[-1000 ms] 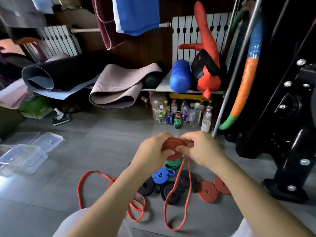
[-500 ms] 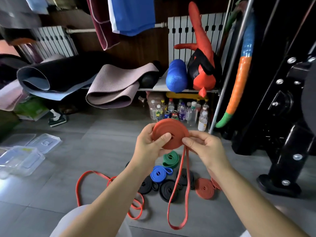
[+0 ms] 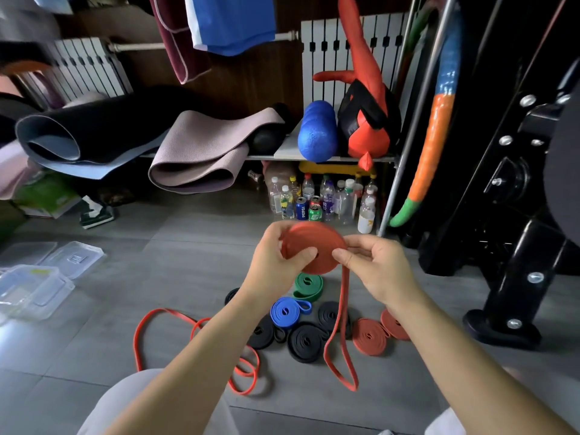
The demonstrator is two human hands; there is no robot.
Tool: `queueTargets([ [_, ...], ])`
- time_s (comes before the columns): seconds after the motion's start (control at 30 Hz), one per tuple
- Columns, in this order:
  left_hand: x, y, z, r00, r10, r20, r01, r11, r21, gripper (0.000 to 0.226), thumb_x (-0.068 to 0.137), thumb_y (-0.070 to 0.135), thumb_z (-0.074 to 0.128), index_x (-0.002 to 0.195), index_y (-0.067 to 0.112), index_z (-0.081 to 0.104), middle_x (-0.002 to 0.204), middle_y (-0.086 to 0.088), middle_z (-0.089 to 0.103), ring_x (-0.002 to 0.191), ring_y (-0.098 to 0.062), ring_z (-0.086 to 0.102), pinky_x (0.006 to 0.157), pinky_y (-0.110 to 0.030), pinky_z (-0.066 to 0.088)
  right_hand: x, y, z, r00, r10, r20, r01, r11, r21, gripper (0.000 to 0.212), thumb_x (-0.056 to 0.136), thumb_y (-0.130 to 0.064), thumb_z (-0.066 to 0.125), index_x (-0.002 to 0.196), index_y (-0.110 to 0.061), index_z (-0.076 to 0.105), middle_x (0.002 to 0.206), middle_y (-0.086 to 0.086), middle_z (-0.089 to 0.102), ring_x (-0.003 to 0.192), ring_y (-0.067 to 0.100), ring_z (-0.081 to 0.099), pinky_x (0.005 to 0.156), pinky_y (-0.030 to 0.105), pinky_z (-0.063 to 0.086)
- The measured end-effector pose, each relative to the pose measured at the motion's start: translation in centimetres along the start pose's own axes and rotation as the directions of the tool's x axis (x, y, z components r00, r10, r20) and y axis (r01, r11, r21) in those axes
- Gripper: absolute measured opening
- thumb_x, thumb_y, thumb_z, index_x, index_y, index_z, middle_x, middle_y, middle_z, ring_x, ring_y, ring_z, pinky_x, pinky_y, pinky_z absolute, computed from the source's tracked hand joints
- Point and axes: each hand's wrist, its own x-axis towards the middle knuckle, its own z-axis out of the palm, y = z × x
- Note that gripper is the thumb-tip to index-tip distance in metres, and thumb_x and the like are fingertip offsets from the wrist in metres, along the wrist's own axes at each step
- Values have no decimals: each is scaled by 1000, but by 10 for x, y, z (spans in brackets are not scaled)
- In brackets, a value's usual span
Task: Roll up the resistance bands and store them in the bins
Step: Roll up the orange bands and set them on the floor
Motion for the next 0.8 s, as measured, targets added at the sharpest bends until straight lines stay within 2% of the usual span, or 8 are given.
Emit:
queueTargets([
  [0.1,-1,-4,-5,906,400,139,-403,711,577,54,80,16,69,129,29,49,124,6,53,109,-14,49,89,-28,43,-2,5,-2,997,-37,67,50,977,-207,24,77,-13,75,82,-34,65,72,-15,68,71,7,67,71,23,54],
  [0.13,-3,-5,-6,884,415,214,-450,634,629,48,82,18,66,126,28,53,120,6,57,107,-16,51,87,-29,44,-4,7,-2,994,-41,96,64,967,-246,21,77,-13,75,86,-31,68,75,-15,68,73,9,67,74,27,55],
  [0.2,-5,-6,-6,914,312,260,-404,629,664,37,85,19,63,121,26,59,114,6,63,103,-20,56,86,-33,46,-6,8,-1,990,-53,130,88,957,-277,19,77,-13,75,91,-26,72,76,-17,68,75,9,68,76,29,55],
  [0.3,-5,-5,-7,948,168,272,-308,711,633,25,84,18,65,109,22,66,103,4,69,97,-20,61,86,-35,47,-7,4,-3,986,-51,160,88,969,-231,32,75,-10,76,77,-41,68,74,-18,70,74,5,69,73,25,56],
  [0.43,-5,0,-13,973,164,160,-224,825,519,18,82,12,69,99,16,71,88,0,71,84,-16,64,77,-25,47,-6,6,-6,990,-17,139,34,992,-121,28,70,-15,78,77,-40,69,81,-10,73,80,13,70,74,22,55],
  [0.57,-4,2,-19,999,16,39,-23,981,191,17,82,3,67,97,12,69,76,5,67,63,0,62,61,-16,53,-6,11,-8,994,24,108,-22,1000,-17,25,57,-30,76,80,-34,69,77,-13,73,77,7,69,73,16,52],
  [0.7,-11,2,-14,992,-124,24,124,991,-44,18,84,2,65,99,12,67,83,2,66,66,-2,65,61,-20,56,-5,14,-7,999,15,47,-17,999,31,26,70,-8,77,79,-30,67,69,-20,70,68,-5,66,64,6,47],
  [0.8,-12,1,-10,981,-179,68,180,984,-8,15,87,4,63,98,12,63,96,-7,66,75,-11,66,68,-28,59,-6,13,-8,999,4,50,-4,1000,7,29,74,-3,73,80,-30,67,70,-18,71,69,-4,66,65,8,48],
])
